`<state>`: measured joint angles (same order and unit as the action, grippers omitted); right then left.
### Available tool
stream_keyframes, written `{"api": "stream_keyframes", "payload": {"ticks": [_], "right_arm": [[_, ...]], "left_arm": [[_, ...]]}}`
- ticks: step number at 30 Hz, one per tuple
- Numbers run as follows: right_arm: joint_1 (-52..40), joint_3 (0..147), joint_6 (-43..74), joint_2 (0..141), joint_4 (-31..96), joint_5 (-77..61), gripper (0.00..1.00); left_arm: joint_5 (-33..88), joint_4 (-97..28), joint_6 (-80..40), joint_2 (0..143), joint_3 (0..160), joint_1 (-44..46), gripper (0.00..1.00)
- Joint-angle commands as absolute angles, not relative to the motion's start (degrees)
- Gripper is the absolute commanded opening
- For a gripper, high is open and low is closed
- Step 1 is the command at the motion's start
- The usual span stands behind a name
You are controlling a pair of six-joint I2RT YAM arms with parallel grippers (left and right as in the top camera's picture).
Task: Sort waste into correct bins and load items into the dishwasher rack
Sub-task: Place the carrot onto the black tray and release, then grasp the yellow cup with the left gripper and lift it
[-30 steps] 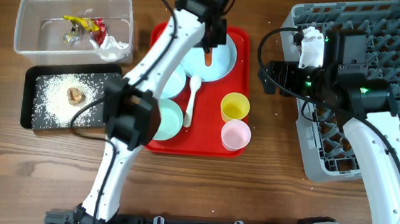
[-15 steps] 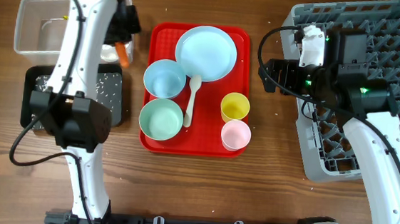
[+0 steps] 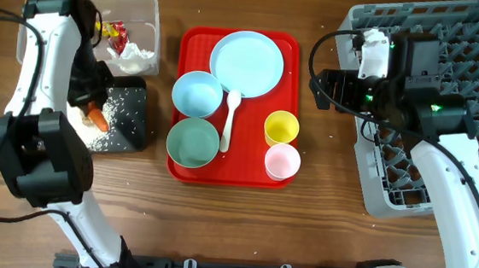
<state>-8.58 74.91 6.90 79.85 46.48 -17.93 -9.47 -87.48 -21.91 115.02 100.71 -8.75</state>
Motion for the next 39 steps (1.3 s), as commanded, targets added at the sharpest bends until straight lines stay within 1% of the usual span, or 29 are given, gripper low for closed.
{"api": "stream_keyframes", "payload": {"ticks": [1, 5, 7, 8, 9, 10, 11, 12, 14, 16, 18, 20, 21, 25, 28, 30, 34, 36, 39], "right_arm": [[-8.75, 76.05, 7.66, 80.27, 46.83, -17.54, 1.00], [-8.75, 76.05, 7.66, 80.27, 47.18, -17.54, 1.00], [-8.75, 76.05, 7.70, 80.27, 47.20, -17.54, 1.00], [-8.75, 76.05, 7.70, 80.27, 47.22, -17.54, 1.00], [-8.75, 76.05, 7.68, 80.27, 47.22, -17.54, 1.00], [-8.75, 76.05, 7.70, 80.27, 47.20, -17.54, 1.00], [-8.75, 76.05, 7.70, 80.27, 47.20, -17.54, 1.00], [-8.75, 76.05, 7.68, 80.27, 47.16, -17.54, 1.00], [-8.75, 76.05, 7.70, 80.27, 47.18, -17.54, 1.00], [-8.75, 76.05, 7.68, 80.27, 47.16, -17.54, 1.00], [-8.75, 76.05, 7.70, 80.27, 47.16, -17.54, 1.00], [-8.75, 76.05, 7.68, 80.27, 47.05, -17.54, 1.00], [-8.75, 76.05, 7.70, 80.27, 46.87, -17.54, 1.00], [-8.75, 76.05, 9.69, 80.31, 45.06, -17.65, 1.00], [-8.78, 76.05, 11.49, 80.31, 43.22, -17.98, 1.00], [-8.78, 76.05, 12.16, 80.31, 42.92, -17.98, 1.00], [-8.78, 76.05, 12.36, 80.31, 43.18, -18.00, 1.00], [-9.28, 76.05, 13.67, 80.42, 42.15, -18.00, 1.00], [-11.86, 76.05, 14.74, 81.23, 39.09, -17.89, 0.99]], "left_arm": [[-9.89, -75.50, -26.61, 114.02, 88.77, -8.54, 0.04], [-9.21, -62.06, -30.96, 114.02, 79.85, -8.54, 0.04], [-7.97, -59.24, -30.94, 114.02, 78.72, -8.54, 0.04], [-7.94, -58.85, -30.96, 114.02, 78.72, -8.54, 0.08], [-7.97, -58.63, -30.94, 114.02, 78.72, -8.54, 0.18], [-7.92, -58.76, -30.94, 114.02, 78.72, -8.54, 0.35], [-7.01, -58.94, -30.89, 113.99, 78.76, -8.54, 0.55], [-5.69, -59.33, -30.85, 113.93, 79.13, -8.54, 0.60], [-4.08, -61.21, -30.46, 113.75, 81.41, -8.54, 0.66], [-4.08, -64.34, -30.46, 113.21, 84.71, -8.51, 0.68], [-4.10, -67.70, -29.95, 111.74, 88.40, -8.51, 0.69], [-4.10, -70.02, -28.73, 108.73, 90.98, -8.47, 0.69], [-4.08, -71.05, -28.71, 106.43, 91.88, -8.47, 0.71], [0.23, -71.02, -25.32, 98.72, 92.62, -6.79, 0.73], [4.93, -66.59, -18.24, 96.36, 92.60, -1.19, 0.75], [4.84, -62.63, -16.40, 96.86, 92.58, 4.21, 0.78], [3.92, -56.47, -12.19, 99.85, 92.58, 14.22, 0.79], [1.50, -56.31, -12.56, 100.99, 92.58, 16.29, 0.79], [0.75, -56.36, -15.64, 100.88, 92.60, 16.14, 0.80]]}}
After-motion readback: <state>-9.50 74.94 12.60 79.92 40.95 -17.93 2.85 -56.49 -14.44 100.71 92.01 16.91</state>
